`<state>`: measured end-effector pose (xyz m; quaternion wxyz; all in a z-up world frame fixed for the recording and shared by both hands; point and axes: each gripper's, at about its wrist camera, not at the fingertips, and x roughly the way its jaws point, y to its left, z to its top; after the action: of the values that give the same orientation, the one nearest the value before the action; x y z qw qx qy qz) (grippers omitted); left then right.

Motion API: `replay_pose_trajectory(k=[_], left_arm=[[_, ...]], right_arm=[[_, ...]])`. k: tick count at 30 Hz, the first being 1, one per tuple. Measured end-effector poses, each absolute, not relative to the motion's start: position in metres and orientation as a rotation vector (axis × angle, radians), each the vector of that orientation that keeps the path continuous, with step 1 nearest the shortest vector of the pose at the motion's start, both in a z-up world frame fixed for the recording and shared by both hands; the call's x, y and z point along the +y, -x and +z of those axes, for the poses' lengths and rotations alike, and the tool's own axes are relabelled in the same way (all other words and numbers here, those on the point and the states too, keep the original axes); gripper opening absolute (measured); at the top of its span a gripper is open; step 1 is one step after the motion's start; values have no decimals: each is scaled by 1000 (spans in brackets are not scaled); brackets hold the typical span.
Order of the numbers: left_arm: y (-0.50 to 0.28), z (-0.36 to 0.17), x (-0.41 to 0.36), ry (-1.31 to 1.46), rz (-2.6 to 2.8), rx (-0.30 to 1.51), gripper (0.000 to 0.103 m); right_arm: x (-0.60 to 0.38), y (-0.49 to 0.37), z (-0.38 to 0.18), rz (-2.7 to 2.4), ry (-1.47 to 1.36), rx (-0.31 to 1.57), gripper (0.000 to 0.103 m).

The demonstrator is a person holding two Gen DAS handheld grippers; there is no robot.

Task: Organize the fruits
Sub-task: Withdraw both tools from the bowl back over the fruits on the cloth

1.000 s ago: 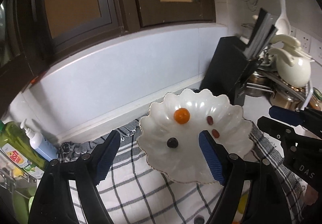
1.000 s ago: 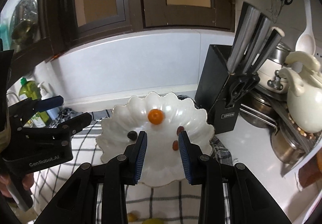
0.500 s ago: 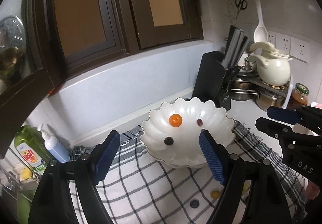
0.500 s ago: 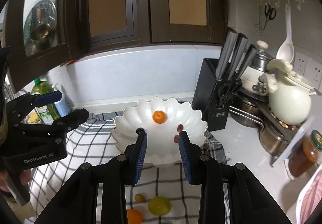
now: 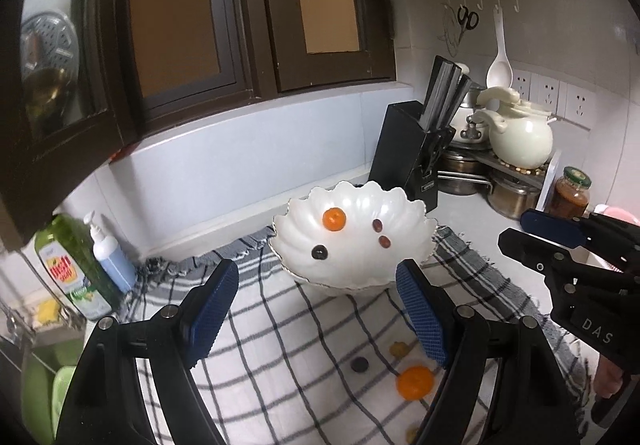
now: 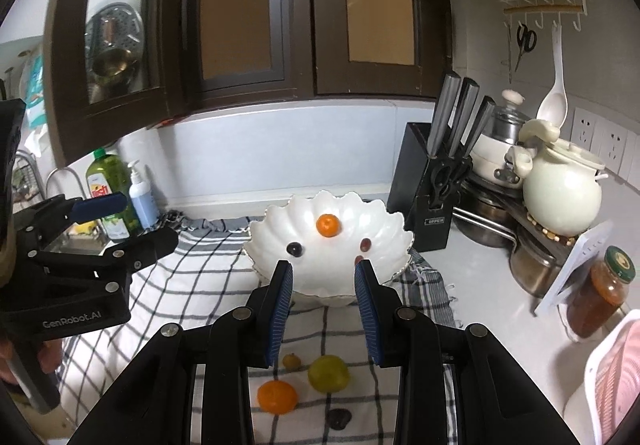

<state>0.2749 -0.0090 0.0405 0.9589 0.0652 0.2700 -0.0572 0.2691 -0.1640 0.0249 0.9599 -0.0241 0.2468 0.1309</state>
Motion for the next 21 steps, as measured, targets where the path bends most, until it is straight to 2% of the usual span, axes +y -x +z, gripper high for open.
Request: replay_pose_trajectory(k=[21], left_arm=[[-220, -8, -26, -85, -42, 542, 81]], right_arm=[[-174, -233, -20, 343, 120, 510, 33]])
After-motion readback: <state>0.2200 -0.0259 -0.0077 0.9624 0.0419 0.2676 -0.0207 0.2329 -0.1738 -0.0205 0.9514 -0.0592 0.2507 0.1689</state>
